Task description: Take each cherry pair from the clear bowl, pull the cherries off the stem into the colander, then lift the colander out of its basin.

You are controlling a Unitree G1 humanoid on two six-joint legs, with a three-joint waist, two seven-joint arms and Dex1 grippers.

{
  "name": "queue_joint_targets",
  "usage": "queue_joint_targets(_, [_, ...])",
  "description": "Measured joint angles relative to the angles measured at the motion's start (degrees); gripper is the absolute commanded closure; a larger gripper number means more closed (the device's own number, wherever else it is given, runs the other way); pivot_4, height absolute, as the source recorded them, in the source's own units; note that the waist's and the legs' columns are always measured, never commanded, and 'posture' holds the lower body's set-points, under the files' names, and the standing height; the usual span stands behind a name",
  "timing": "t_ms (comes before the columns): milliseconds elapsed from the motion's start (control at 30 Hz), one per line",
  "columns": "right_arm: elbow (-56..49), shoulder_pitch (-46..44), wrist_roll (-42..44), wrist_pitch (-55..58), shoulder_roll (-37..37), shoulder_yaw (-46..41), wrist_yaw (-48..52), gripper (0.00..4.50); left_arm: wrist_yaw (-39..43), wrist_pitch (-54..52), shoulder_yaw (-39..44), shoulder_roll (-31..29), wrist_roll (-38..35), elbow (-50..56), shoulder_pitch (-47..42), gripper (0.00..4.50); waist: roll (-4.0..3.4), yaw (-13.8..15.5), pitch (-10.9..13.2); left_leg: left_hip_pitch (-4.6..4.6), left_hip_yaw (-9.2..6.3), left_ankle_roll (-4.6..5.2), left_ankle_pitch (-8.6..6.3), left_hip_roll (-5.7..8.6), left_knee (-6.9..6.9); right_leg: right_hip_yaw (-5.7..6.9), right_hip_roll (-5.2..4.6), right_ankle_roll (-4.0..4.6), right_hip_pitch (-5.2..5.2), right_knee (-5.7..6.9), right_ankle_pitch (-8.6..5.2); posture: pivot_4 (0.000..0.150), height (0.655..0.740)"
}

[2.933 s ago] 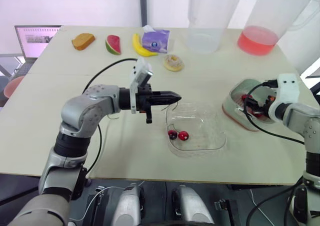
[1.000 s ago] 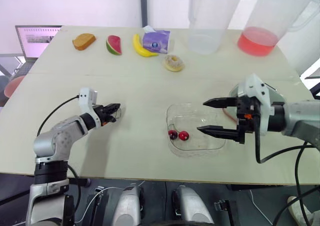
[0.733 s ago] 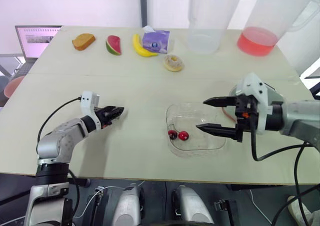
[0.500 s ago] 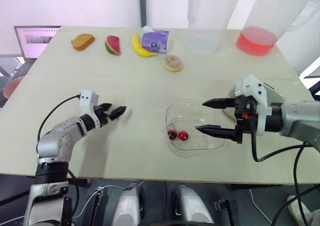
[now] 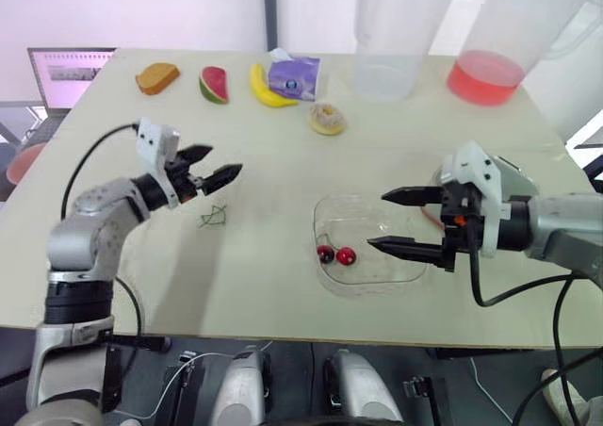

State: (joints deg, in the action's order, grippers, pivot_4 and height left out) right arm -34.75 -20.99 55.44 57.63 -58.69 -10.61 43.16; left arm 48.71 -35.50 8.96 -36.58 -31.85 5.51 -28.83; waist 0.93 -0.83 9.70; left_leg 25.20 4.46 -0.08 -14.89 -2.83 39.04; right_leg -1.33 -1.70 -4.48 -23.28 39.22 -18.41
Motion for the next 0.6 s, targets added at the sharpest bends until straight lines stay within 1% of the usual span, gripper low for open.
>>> queue_joint_targets(100, [0.0, -0.1, -0.1, 0.8, -0.5, 0.0, -0.1, 0.0, 9.6, -1.5, -3.7, -6.3, -3.0, 7.5, 1.6, 0.02, -0.03, -0.2, 0.0, -0.08, 0.04, -0.02, 0.01, -0.02, -0.06, -0.03, 0.02, 0.01, 0.01, 0.02, 0.0, 0.15, 0.74])
queue_joint_targets(200, [0.0, -0.7, -0.1, 1.5, -1.2, 0.5, 0.0, 0.0, 17.0, -0.4, -6.1, -11.3, -3.2, 10.1, 2.3, 0.02, -0.03, -0.1, 0.0, -0.1, 0.05, -0.04, 0.02, -0.02, -0.06, -0.03, 0.06, 0.02, 0.01, 0.02, -0.01, 0.15, 0.74])
queue_joint_targets(267, [0.0, -1.7, 0.0, 2.2, -1.5, 1.1, 0.2, 0.0, 20.8, 0.7, -6.3, -13.2, -3.5, 10.9, 1.7, 0.02, -0.03, 0.0, 0.0, -0.1, 0.07, -0.03, 0.02, -0.02, -0.05, -0.04, 0.05, 0.02, 0.02, 0.01, -0.01, 0.15, 0.74])
queue_joint_targets(400, [0.5, -4.7, -0.3, 3.9, -1.8, 4.2, 1.1, 0.0, 25.9, 1.3, -6.3, -14.9, -4.9, 11.4, 0.6, 0.02, -0.02, 0.1, 0.0, -0.09, 0.08, 0.0, 0.0, 0.0, -0.04, -0.04, 0.05, 0.02, 0.02, 0.0, -0.01, 0.15, 0.74])
queue_joint_targets(467, [1.4, -7.2, -1.7, 4.7, -3.4, 9.0, 3.3, 0.0, 28.8, 2.3, -6.8, -15.2, -5.0, 11.5, -0.1, 0.02, -0.03, 0.1, 0.0, -0.09, 0.09, 0.0, 0.0, 0.0, -0.03, -0.05, 0.07, 0.02, 0.0, -0.01, -0.01, 0.15, 0.74])
queue_joint_targets(500, [1.5, -7.8, -2.3, 4.9, -3.5, 10.1, 3.8, 0.0, 29.3, 2.6, -7.0, -15.2, -5.0, 11.5, -0.2, 0.02, -0.03, 0.1, 0.0, -0.09, 0.08, 0.0, 0.0, 0.0, -0.04, -0.04, 0.07, 0.02, 0.0, -0.01, -0.01, 0.15, 0.74])
queue_joint_targets(600, [2.6, -13.1, -5.9, 6.0, -2.8, 17.7, 5.3, 0.0, 30.2, 3.4, -8.2, -14.7, -4.9, 11.4, -0.6, 0.02, -0.03, 0.0, 0.0, -0.08, 0.09, 0.01, 0.0, -0.01, -0.03, -0.06, 0.09, 0.02, -0.03, 0.01, -0.01, 0.15, 0.74])
